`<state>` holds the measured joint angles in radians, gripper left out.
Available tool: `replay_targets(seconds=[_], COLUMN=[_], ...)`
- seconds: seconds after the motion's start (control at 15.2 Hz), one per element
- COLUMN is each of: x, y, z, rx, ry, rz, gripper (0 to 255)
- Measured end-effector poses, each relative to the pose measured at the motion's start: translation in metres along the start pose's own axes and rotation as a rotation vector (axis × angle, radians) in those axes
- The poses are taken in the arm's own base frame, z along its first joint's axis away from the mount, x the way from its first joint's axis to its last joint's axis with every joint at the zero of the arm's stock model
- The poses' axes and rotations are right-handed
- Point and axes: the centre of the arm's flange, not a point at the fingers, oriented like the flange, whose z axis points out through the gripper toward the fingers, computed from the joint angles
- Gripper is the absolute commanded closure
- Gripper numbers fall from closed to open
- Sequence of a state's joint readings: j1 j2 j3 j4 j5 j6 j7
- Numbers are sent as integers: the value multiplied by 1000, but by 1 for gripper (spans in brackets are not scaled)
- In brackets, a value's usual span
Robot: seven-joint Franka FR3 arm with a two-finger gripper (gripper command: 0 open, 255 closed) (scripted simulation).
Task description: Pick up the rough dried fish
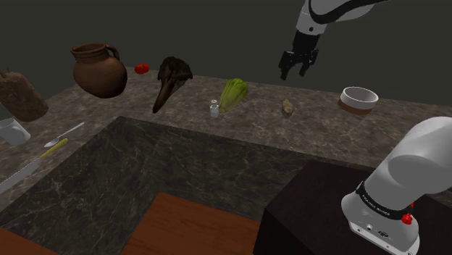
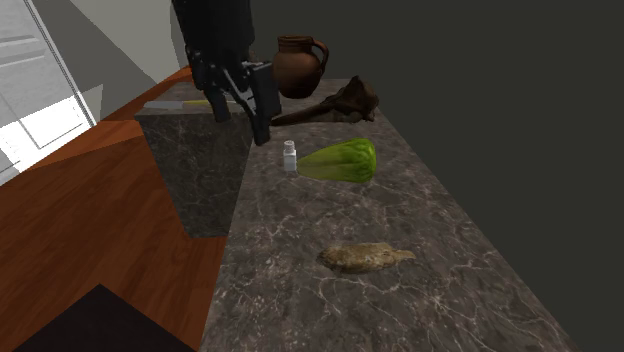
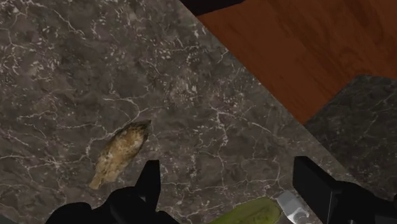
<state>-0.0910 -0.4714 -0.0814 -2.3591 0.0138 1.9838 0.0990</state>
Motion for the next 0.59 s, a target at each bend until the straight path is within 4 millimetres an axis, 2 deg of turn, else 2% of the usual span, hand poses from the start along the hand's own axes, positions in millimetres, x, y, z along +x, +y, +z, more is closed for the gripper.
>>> replay_targets(seconds=[0.59], x=[63], y=[68], z=[86], rx=[27], ry=[-48], rz=[168], gripper=[0])
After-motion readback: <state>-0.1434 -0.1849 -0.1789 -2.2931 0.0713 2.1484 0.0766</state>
